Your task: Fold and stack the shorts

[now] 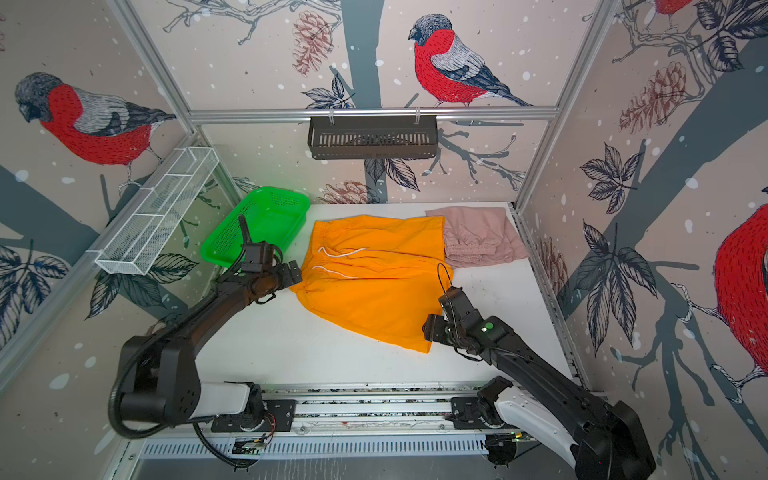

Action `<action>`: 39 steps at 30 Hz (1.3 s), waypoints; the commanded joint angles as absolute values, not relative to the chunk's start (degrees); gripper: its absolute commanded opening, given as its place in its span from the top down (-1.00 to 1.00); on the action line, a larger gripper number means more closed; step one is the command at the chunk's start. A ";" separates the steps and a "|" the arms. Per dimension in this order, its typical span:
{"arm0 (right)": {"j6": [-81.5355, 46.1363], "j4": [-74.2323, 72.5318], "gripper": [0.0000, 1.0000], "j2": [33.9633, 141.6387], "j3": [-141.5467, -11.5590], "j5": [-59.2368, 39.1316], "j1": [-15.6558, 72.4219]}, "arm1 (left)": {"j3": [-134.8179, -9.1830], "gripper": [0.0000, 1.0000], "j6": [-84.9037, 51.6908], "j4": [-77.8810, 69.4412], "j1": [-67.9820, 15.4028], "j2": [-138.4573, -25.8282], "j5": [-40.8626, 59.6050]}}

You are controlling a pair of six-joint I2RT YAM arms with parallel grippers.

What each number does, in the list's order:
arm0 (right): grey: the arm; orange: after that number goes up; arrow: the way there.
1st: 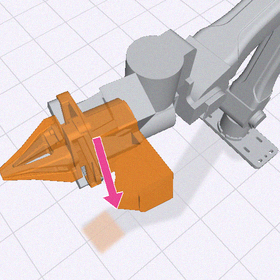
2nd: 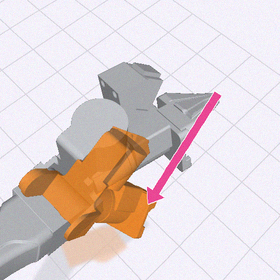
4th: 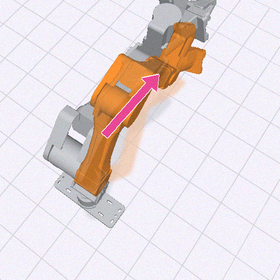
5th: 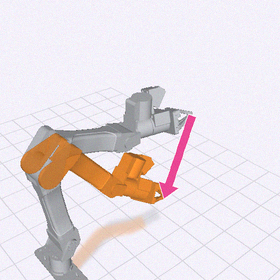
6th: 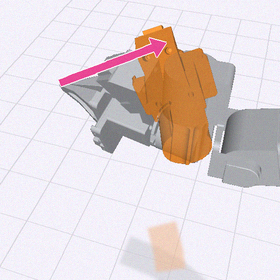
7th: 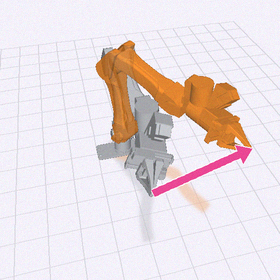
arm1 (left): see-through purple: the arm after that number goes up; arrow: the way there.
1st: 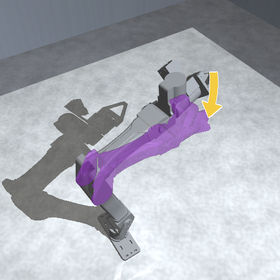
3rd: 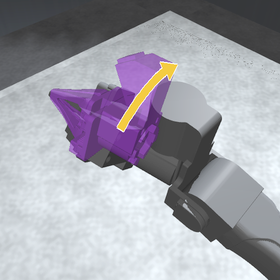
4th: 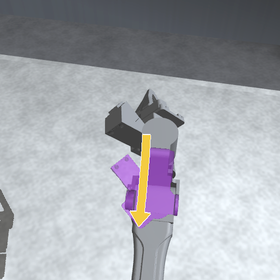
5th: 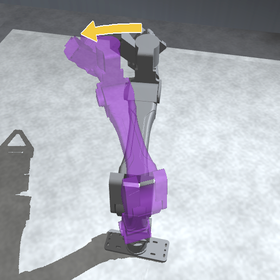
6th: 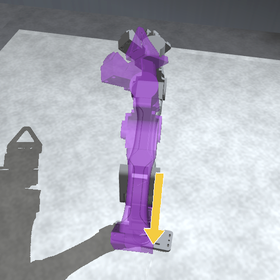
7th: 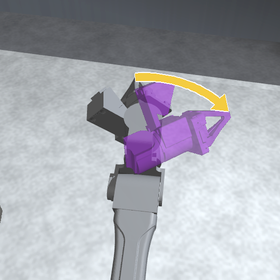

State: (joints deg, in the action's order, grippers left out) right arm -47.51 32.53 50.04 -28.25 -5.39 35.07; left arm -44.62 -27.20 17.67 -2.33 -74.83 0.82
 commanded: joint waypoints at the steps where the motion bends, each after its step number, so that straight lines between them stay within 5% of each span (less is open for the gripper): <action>1: -56.02 31.26 -0.38 48.25 -25.52 -5.92 37.49 | -39.69 -0.95 -30.56 11.76 -0.43 -69.89 5.11; 16: -62.93 23.72 -0.31 57.14 -23.03 -1.17 48.40 | -33.23 -0.95 -33.54 4.58 -0.33 -69.06 11.25; 32: -60.42 16.86 0.61 61.52 -22.96 3.37 46.46 | -32.23 -0.92 -30.68 -5.66 -0.31 -78.36 10.60; 35: -59.27 18.18 0.90 62.73 -24.07 3.51 46.32 | -32.82 -0.81 -30.02 -7.17 -0.30 -80.91 10.63; 39: -58.80 20.27 0.94 61.77 -24.78 4.29 46.32 | -33.74 -0.60 -28.54 -8.07 -0.30 -83.12 9.35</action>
State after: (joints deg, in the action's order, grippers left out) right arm -59.81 18.22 62.28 -24.25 2.48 46.33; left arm -33.06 -29.89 -4.49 -0.49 -82.28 10.41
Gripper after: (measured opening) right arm 0.056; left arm 0.812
